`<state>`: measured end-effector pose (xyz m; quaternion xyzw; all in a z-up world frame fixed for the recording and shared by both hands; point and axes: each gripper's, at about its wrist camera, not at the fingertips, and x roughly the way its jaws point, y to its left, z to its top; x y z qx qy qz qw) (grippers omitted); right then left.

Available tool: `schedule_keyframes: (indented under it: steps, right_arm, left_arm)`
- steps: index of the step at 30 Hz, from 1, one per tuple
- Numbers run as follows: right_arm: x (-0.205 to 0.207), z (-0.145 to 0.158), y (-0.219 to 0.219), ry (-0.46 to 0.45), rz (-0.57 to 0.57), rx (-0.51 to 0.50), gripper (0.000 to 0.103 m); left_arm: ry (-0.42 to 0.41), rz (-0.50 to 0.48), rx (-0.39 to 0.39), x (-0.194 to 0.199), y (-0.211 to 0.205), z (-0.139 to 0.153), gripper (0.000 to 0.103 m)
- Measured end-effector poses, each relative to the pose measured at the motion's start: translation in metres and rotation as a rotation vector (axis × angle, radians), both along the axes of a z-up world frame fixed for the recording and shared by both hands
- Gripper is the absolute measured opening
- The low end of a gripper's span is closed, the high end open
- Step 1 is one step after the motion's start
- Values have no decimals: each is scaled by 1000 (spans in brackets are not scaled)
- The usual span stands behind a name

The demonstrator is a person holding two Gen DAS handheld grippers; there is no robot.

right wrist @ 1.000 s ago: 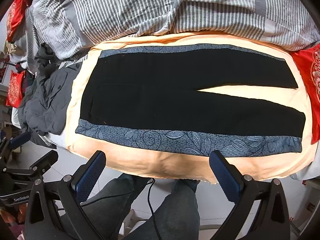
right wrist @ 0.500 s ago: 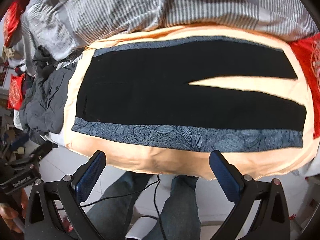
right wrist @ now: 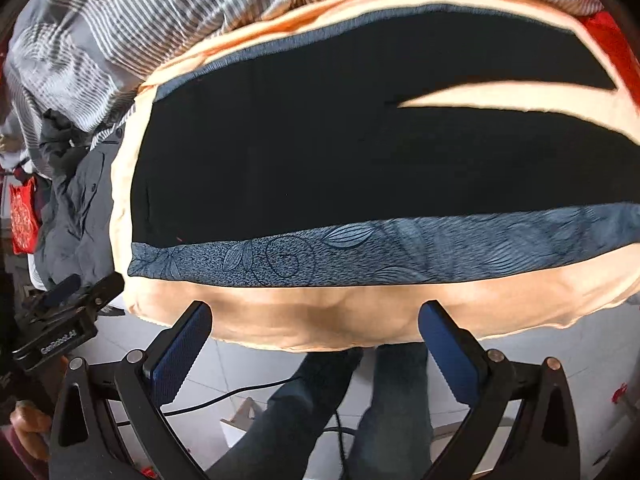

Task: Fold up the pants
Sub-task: 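Lower both grippers and grasp the patterned waistband edge of the trousers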

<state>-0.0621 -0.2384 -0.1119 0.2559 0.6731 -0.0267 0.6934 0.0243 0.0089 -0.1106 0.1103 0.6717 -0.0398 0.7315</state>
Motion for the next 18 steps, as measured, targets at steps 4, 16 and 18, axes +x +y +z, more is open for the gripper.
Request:
schedule_keyframes:
  steps: [4, 16, 18]
  right_arm:
    - [-3, -30, -3, -20, -112, 163, 103]
    - [-47, -137, -20, -95, -425, 589, 100]
    - [-50, -149, -24, -98, -457, 605, 98]
  left_arm:
    - [1, 87, -91, 7, 20, -24, 103]
    - [63, 277, -344, -1, 51, -86, 103]
    - [81, 280, -360, -5, 54, -90, 103]
